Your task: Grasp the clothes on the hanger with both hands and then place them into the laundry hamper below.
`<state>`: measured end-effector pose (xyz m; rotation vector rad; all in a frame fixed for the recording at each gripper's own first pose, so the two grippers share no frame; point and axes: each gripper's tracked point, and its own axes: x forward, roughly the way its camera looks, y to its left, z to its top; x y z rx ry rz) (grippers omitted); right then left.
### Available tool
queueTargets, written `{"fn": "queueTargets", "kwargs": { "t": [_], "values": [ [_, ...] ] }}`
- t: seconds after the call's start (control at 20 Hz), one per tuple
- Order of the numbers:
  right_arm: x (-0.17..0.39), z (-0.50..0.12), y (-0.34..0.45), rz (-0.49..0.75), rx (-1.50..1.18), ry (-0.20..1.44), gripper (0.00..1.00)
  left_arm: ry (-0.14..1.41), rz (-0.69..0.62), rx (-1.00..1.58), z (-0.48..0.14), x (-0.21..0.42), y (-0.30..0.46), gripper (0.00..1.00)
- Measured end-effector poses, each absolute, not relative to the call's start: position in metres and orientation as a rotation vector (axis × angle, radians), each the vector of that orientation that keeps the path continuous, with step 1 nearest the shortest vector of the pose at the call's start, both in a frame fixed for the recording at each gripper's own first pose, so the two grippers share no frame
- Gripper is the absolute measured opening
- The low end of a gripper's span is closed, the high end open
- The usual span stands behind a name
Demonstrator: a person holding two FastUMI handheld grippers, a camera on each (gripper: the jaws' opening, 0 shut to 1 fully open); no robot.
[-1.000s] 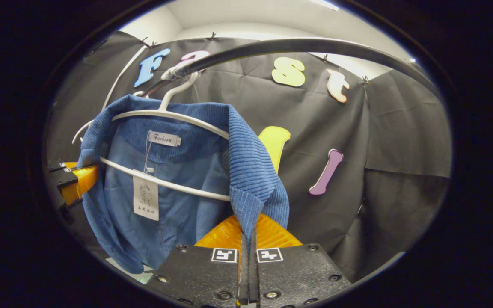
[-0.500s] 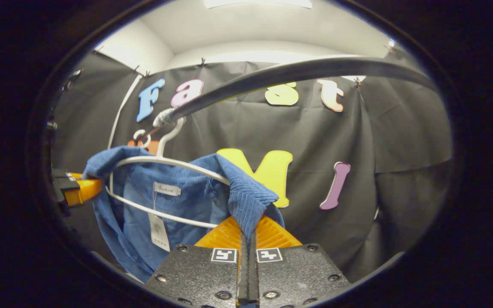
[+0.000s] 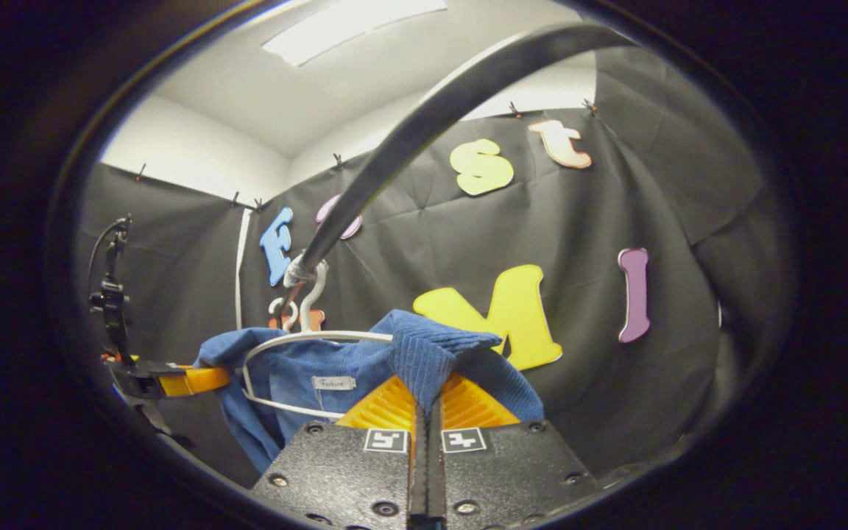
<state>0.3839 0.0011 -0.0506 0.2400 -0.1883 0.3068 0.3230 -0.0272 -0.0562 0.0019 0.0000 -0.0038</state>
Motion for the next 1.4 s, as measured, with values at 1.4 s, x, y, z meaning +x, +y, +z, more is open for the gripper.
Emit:
{"fn": "queueTargets", "kwargs": {
  "t": [1.4],
  "values": [
    [0.417, -0.021, -0.036, 0.87, 0.92, -0.043, 0.03, -0.053, -0.059, -0.109, -0.022, 0.336, 0.017, 0.0]
  ]
}}
